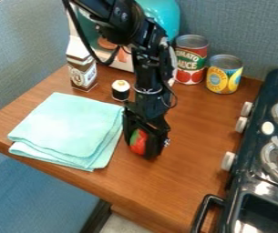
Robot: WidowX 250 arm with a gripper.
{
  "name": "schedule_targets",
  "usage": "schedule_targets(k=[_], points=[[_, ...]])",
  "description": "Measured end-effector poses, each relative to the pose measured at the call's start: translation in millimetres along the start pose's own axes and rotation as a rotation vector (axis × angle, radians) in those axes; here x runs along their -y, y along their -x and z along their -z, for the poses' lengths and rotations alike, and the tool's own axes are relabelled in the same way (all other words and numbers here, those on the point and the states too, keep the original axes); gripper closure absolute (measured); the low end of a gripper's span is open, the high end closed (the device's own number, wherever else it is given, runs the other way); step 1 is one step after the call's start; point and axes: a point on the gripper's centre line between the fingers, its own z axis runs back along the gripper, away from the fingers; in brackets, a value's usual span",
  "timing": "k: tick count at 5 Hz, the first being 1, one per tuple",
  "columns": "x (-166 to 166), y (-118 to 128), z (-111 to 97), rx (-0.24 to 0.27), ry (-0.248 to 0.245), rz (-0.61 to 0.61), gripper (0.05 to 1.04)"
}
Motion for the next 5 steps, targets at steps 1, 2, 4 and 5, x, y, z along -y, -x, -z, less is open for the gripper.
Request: schedule_targets(k=[1, 2, 4, 5], points=[[-1.2, 9.6, -1.8, 0.011, 0.019, -0.034, 0.085], [-5.3, 13.3, -18.3, 0.074, 0.020, -0.052, 0.085], [-3.7, 30.7, -70.3, 0.272, 0.104, -0.044, 0.085], [-15.7, 37.4, -84.5, 0.296, 0.113, -0.090, 0.085]])
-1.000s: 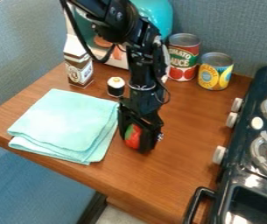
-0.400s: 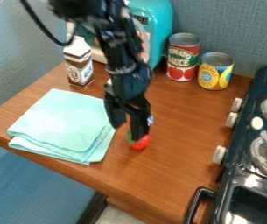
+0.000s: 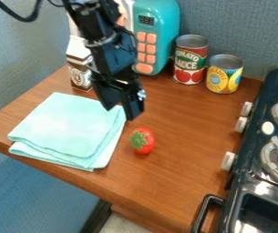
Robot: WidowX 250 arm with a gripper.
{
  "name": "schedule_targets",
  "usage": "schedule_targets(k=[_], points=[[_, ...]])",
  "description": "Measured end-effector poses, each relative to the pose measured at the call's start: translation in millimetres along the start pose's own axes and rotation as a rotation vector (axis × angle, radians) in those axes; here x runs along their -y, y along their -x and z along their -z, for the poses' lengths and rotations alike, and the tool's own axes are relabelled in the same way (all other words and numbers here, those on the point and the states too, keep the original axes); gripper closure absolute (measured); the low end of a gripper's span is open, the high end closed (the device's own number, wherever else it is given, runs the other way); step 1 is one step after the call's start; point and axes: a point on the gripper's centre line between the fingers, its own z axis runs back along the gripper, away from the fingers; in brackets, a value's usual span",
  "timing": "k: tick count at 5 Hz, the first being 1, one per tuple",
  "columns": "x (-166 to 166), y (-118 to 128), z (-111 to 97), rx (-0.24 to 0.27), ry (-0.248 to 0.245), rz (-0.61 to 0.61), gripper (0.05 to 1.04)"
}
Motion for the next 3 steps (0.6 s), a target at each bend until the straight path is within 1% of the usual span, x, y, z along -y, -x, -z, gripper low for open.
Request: schedule_targets(k=[1, 2, 3], points=[[-23.4, -22.3, -22.6, 0.048, -0.044, -0.039, 0.085], [-45.9, -39.7, -9.2, -0.002, -0.056, -0.060, 0.085], [-60.5, -55.7, 2.0, -0.031, -0.068, -0.065, 0.085]])
